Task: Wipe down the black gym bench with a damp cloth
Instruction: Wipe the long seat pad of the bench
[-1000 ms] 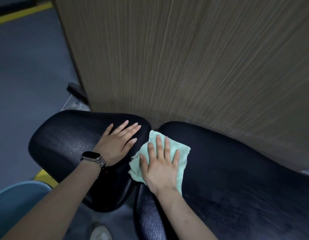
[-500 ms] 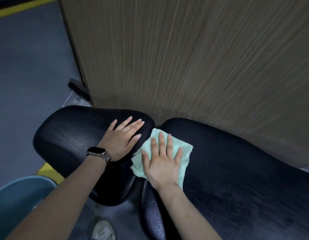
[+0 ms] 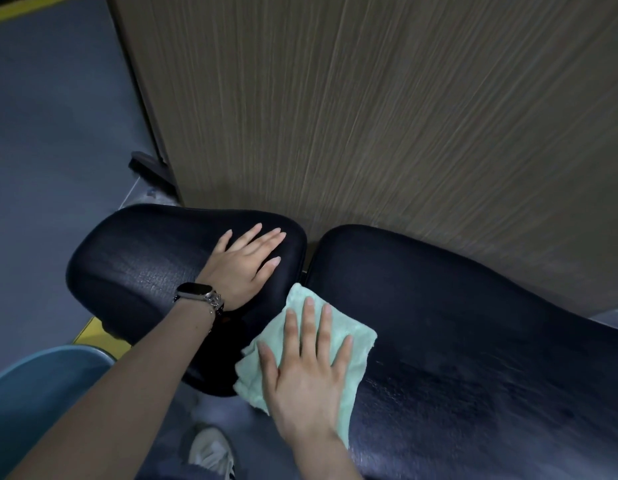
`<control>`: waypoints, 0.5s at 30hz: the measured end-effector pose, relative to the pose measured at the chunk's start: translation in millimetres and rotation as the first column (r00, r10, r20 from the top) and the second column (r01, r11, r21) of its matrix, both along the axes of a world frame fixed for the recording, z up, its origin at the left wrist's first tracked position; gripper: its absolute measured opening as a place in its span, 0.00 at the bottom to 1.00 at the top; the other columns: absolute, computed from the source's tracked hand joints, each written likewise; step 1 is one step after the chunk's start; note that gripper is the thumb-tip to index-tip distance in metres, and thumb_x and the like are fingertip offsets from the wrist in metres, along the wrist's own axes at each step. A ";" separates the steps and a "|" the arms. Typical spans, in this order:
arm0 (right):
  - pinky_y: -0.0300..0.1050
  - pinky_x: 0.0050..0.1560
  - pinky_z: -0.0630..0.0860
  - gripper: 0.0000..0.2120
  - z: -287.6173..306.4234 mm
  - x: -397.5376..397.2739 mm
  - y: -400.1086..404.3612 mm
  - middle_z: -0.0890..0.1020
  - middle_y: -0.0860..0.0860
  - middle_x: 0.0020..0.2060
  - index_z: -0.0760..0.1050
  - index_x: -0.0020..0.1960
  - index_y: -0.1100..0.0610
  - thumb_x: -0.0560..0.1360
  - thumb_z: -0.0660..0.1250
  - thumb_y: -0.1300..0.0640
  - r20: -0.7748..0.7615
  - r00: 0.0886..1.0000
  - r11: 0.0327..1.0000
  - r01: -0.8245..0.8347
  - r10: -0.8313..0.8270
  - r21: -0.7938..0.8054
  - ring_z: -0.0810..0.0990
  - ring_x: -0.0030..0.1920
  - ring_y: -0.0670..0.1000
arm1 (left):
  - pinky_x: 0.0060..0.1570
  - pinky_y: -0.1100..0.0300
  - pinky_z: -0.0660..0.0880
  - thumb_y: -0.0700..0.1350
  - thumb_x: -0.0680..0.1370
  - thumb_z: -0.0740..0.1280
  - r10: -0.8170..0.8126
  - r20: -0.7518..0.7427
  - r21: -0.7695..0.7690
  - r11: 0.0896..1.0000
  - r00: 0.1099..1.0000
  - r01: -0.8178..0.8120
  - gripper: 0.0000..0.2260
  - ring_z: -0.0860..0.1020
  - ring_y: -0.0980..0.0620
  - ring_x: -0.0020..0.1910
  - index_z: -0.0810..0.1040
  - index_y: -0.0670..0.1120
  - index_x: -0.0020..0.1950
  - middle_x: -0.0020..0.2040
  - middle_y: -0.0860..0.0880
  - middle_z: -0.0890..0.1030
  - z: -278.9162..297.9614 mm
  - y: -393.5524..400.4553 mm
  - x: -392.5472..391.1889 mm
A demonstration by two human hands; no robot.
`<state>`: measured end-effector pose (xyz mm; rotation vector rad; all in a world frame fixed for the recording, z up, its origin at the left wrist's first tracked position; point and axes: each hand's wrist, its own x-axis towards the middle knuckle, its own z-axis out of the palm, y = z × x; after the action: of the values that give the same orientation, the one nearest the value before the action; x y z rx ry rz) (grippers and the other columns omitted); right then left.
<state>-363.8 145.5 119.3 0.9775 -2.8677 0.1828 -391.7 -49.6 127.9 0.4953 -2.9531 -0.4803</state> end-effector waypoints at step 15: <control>0.65 0.66 0.57 0.27 5.8 13.7 28.5 0.64 0.54 0.74 0.70 0.71 0.54 0.80 0.47 0.41 -0.001 0.993 0.990 -0.121 0.121 0.071 0.61 0.74 0.58 | 0.72 0.51 0.43 0.61 0.75 0.36 0.004 0.013 -0.014 1.000 1.000 -0.003 0.29 0.47 0.62 0.74 0.52 0.59 0.76 0.75 0.65 0.54 0.7 0.6 0.3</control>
<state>-350.0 174.0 125.1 1.1645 -2.8292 0.0889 -391.4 -49.0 128.6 0.5038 -2.9652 -0.4581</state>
